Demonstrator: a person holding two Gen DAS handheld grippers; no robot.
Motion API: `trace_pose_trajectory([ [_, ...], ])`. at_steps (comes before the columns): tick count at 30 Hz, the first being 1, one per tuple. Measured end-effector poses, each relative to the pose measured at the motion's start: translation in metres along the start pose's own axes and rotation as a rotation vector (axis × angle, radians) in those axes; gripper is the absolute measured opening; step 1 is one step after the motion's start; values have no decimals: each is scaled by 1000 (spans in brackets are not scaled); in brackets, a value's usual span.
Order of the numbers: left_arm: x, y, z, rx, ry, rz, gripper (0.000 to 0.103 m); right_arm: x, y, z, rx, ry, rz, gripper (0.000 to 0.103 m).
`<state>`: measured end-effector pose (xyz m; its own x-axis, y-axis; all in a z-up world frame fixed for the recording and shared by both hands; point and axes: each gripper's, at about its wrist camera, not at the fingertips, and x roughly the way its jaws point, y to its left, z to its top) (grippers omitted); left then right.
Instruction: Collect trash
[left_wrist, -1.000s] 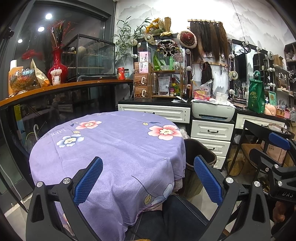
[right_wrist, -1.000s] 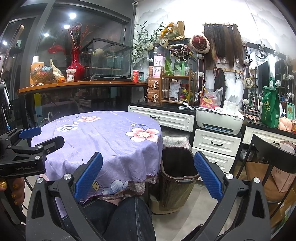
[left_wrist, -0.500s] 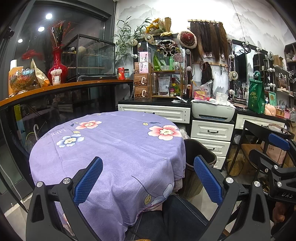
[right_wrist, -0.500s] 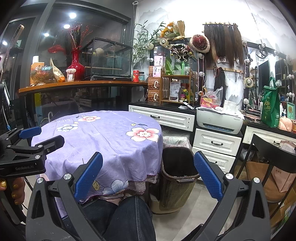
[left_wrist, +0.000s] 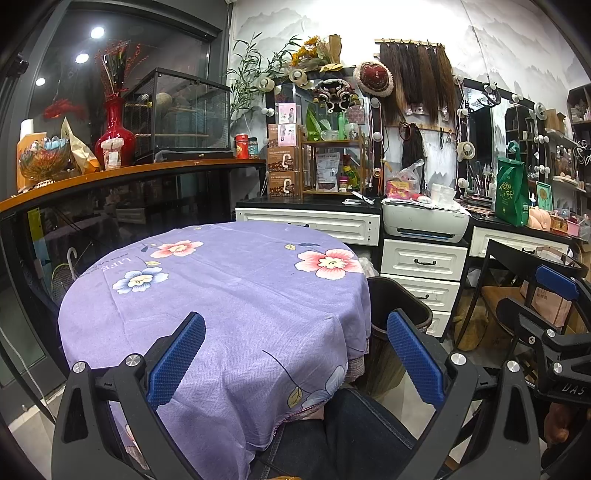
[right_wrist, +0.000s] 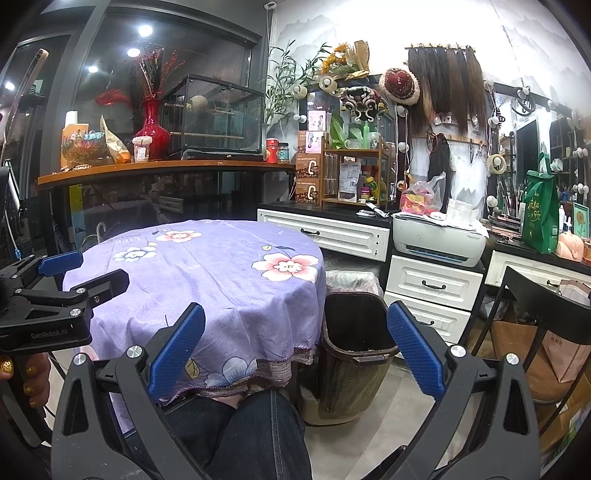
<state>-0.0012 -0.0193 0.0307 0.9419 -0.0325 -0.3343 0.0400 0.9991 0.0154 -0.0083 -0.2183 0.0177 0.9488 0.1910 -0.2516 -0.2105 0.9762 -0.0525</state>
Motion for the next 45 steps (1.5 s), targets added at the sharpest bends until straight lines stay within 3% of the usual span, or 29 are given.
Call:
trace_pose_trajectory([
  [45, 6, 8, -1, 12, -1, -4, 98, 3, 2, -5, -2, 7, 2, 97],
])
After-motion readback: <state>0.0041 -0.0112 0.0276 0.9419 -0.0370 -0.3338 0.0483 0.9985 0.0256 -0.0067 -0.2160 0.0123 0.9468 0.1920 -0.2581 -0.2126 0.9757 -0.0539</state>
